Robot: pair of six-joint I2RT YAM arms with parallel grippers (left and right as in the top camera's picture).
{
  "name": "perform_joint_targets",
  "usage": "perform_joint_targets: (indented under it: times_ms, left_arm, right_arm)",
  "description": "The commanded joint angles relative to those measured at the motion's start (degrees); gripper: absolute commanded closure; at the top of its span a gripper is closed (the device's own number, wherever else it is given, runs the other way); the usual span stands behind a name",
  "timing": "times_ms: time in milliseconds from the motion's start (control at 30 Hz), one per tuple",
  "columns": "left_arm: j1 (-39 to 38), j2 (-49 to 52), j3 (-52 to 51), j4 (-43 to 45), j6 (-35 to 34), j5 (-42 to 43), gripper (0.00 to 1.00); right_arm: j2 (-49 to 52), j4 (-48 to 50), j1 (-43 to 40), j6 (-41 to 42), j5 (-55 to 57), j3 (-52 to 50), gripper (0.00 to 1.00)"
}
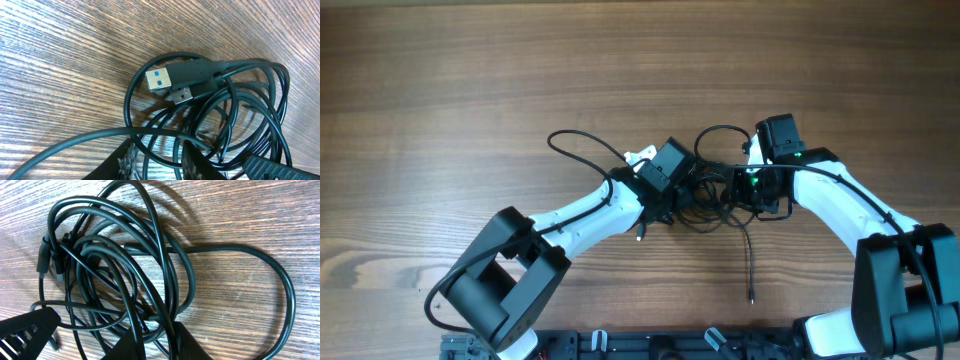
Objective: Untangle cables
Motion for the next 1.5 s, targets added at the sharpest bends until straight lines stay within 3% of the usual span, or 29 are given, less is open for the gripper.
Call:
perform_joint_targets:
  times_ms: [0, 67, 233, 300, 500, 567, 667, 733, 1000, 1300, 1467]
  left_arm:
    - [-0.3, 0.8, 0.1, 0.0, -0.6, -1.4, 0.69]
    - [-0.3, 0.8, 0.1, 0.0, -0.5, -2.5, 0.73]
    - [-0.2, 0.8, 0.1, -0.3, 0.0, -4.5, 0.96]
    - [0.0, 0.8, 0.1, -0.3, 0.1, -4.5, 0.96]
    - [4.8, -2.5, 0.2, -3.3, 6.1, -4.4, 0.96]
    - [8.4, -6.1, 0.2, -5.0, 9.5, -4.4, 0.96]
    - [14.6, -13.0, 0.2, -6.5, 15.7, -3.1, 0.96]
    - [17.5, -16.3, 0.2, -6.6, 18.0, -0.7, 0.96]
    - [30.1, -24.3, 0.2, -7.4, 19.1, 13.4, 0.96]
    - [44.5, -24.5, 0.2, -12.5, 24.2, 14.3, 0.96]
    - [52.7, -24.4, 0.2, -16.5, 24.2, 18.6, 0.96]
  right_arm:
    - [0.9, -0.3, -0.1, -0.2, 0.6, 0.1, 0.77]
    - [0.9, -0.3, -0.1, -0.1, 0.5, 0.1, 0.77]
    - [0.9, -0.6, -0.1, -0.2, 0.5, 0.1, 0.76]
    - [0.9, -0.8, -0.1, -0.2, 0.5, 0.1, 0.68]
    - [0.9, -1.9, -0.1, -0.2, 1.4, 0.1, 0.67]
    - [0.9, -2.3, -0.1, -0.1, 3.3, 0.1, 0.73]
    - [0.9, -2.5, -0.1, 0.1, 4.8, 0.1, 0.91]
    - [0.9, -2.5, -0.2, 0.5, 5.1, 0.1, 0.95]
    - [0.9, -3.3, -0.2, 2.0, 6.5, 0.1, 0.96]
    - [0.9, -9.8, -0.2, 11.6, 24.5, 0.1, 0.96]
    - [0.9, -8.4, -0.2, 12.5, 21.6, 0.1, 0.96]
